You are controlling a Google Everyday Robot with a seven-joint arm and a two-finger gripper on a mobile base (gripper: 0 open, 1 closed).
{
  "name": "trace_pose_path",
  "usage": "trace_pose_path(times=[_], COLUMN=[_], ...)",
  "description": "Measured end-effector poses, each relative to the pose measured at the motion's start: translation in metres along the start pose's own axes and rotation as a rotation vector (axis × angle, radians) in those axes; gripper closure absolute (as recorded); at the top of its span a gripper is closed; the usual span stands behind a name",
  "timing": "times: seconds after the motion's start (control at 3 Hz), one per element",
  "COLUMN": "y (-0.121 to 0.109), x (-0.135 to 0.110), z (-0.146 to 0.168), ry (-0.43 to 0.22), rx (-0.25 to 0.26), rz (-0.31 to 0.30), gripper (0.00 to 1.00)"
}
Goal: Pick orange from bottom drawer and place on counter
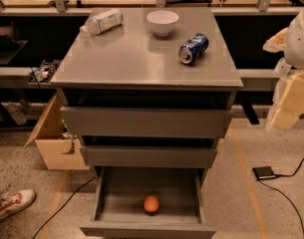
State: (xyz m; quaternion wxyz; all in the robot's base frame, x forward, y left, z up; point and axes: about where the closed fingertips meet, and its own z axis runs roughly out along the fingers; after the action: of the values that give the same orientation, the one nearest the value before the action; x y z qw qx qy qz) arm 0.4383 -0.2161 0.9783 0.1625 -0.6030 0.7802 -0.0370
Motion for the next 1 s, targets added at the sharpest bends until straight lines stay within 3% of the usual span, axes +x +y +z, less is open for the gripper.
trace_pose_path(times=[0.67,1.0], y=[0.003,0.007], x=[-0.005,-0.006], z=[0.02,0.072], ry=[0.024,0.038], rx=[-0.01,-0.053], rz=[0.04,0.122], gripper=[0.0,0.0])
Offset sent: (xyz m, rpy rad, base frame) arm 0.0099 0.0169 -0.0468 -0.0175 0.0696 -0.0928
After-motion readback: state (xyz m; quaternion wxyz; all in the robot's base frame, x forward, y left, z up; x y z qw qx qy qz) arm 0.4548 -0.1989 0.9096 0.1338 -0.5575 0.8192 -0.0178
